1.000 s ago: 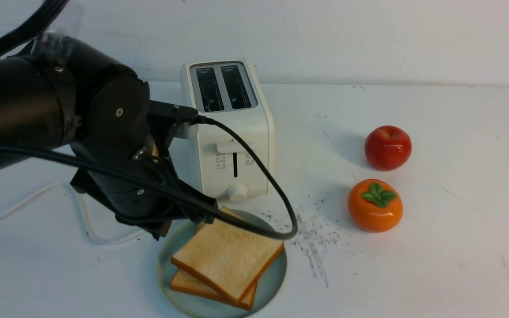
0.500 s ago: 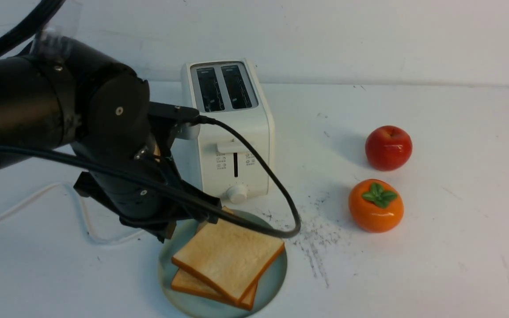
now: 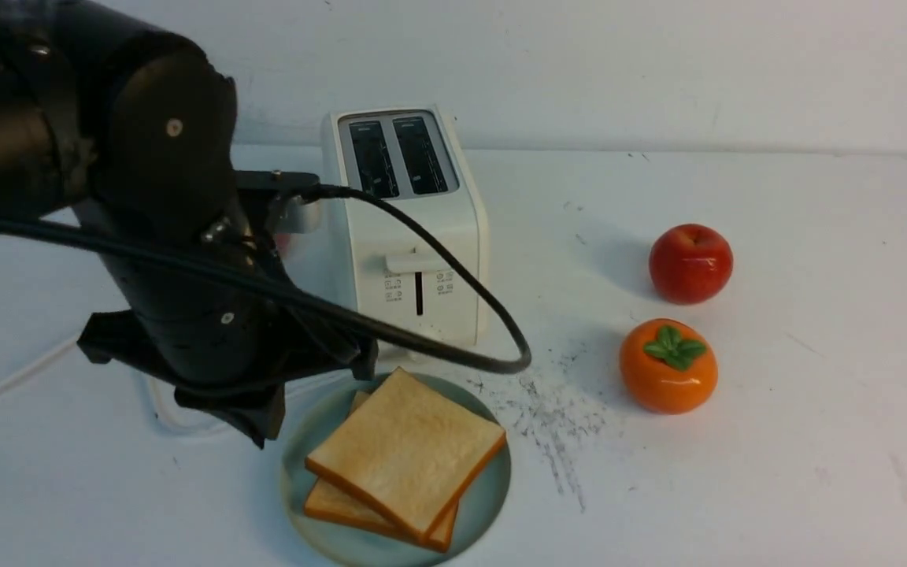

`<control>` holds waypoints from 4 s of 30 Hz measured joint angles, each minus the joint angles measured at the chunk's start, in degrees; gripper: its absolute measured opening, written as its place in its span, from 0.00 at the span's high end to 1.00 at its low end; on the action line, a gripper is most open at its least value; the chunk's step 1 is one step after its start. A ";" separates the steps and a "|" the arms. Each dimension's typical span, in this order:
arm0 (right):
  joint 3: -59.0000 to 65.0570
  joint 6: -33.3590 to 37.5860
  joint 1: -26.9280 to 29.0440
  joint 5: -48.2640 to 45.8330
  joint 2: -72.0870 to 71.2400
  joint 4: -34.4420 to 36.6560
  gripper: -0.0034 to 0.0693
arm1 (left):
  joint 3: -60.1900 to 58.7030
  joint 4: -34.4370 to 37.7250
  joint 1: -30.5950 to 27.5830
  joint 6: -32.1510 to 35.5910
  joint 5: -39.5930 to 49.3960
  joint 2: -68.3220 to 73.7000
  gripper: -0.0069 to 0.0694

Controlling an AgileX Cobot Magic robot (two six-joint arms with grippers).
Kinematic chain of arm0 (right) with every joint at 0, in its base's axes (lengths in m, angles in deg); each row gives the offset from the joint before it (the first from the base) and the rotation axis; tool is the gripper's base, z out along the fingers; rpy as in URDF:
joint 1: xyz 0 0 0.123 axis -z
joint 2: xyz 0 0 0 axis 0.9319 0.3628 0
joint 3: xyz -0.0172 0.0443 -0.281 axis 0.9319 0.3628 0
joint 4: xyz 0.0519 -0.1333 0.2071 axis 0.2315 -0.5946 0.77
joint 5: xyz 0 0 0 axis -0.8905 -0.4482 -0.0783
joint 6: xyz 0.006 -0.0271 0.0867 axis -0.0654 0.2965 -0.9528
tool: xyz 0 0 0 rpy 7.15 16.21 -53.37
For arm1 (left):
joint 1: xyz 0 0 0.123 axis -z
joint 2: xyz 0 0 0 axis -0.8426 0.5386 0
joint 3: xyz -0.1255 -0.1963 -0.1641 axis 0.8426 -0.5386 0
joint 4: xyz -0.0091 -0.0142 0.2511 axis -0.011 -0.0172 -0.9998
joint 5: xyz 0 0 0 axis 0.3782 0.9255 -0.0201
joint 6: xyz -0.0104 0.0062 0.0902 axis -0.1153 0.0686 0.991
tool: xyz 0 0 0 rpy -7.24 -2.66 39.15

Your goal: Take toasted bread from bread machine on white table place on plate.

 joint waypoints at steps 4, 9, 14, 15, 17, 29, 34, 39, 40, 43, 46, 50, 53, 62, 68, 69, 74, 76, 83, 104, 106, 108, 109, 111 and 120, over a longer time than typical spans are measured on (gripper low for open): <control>0.00 0.00 -0.14 0.00 0.00 -0.18 0.92 | 0.00 0.16 0.00 -0.05 0.60 -7.41 0.93; 0.00 0.00 -0.14 0.00 0.00 -0.52 0.92 | 0.00 0.16 0.00 -0.05 1.56 -19.15 0.93; 0.00 0.00 -0.14 0.00 0.00 -0.58 0.91 | -0.24 0.16 0.00 -0.05 2.10 -31.87 0.93; 0.00 0.00 -0.14 0.00 0.00 -0.58 0.91 | -0.68 0.11 0.00 -0.05 2.10 -34.12 0.93; 0.00 0.00 -0.14 0.00 0.00 -0.10 0.91 | -2.45 0.11 0.00 -0.07 2.10 -38.55 0.93; 0.10 -5.16 -0.14 1.12 0.00 4.26 0.90 | -21.56 0.11 0.00 -1.36 2.10 -51.72 0.93; 0.10 -9.61 -0.14 1.09 0.00 4.53 0.89 | -24.32 0.11 0.00 -3.89 2.10 -51.58 0.93; 0.10 -10.56 -0.14 0.98 0.00 4.59 0.89 | -24.39 0.11 0.00 -4.79 0.74 -51.58 0.93; 0.10 -10.56 -0.14 0.98 0.00 4.59 0.89 | -24.39 0.11 0.00 -4.79 0.68 -51.58 0.93; 0.10 -10.56 -0.14 0.98 0.00 4.59 0.89 | -24.39 0.11 0.00 -5.01 0.15 -51.58 0.93; 0.10 -10.56 -0.14 0.98 0.00 4.59 0.89 | -24.39 0.11 0.00 -5.42 0.08 -51.58 0.92; 0.10 -10.56 0.41 0.92 0.00 4.59 0.89 | -24.39 0.11 0.00 -7.38 -1.12 -51.58 0.92; 0.10 -10.56 1.71 0.92 0.00 4.59 0.89 | -24.39 0.11 0.00 -8.40 -2.75 -51.58 0.92; 0.10 -10.58 8.70 0.92 0.00 4.59 0.87 | -24.39 -1.25 0.00 -9.42 -11.73 -51.58 0.91; 0.10 -10.70 9.47 0.92 0.00 4.75 0.86 | -24.39 -3.39 0.00 -9.42 -13.95 -51.58 0.91; 0.10 -10.72 9.47 0.92 0.00 4.74 0.86 | -24.46 -3.65 0.00 -9.42 -14.25 -51.58 0.91; 0.10 -10.72 9.47 0.92 0.00 4.69 0.84 | -30.10 -3.36 0.00 -6.41 -26.15 -52.44 0.93; 0.10 -10.72 9.47 0.92 0.00 4.74 0.84 | -34.34 -2.39 0.00 -3.53 -35.24 -52.99 0.93; 0.10 -10.72 9.47 0.92 0.00 4.74 0.83 | -45.57 -0.18 0.00 -2.12 -57.33 -52.77 0.93; 0.10 -10.72 9.47 0.92 0.00 4.74 0.79 | -50.35 0.04 0.00 -2.12 -53.64 -52.69 0.93; 0.10 -10.72 9.47 0.92 0.00 4.74 0.79 | -50.35 0.04 0.00 -2.12 -53.59 -52.69 0.93; 0.10 -10.72 9.47 0.92 0.00 4.74 0.79 | -50.35 0.04 0.00 -2.12 -53.53 -52.69 0.93; 0.10 -10.72 9.47 0.92 0.00 4.74 0.79 | -50.35 -0.12 0.00 -2.08 -53.32 -52.69 0.93; 0.10 -10.72 9.47 0.92 0.00 4.74 0.79 | -50.47 -0.64 0.00 -1.93 -52.97 -52.69 0.93; 0.10 -10.72 9.47 0.92 0.00 4.74 0.78 | -59.57 -4.77 -0.32 -1.94 -55.07 -56.95 0.93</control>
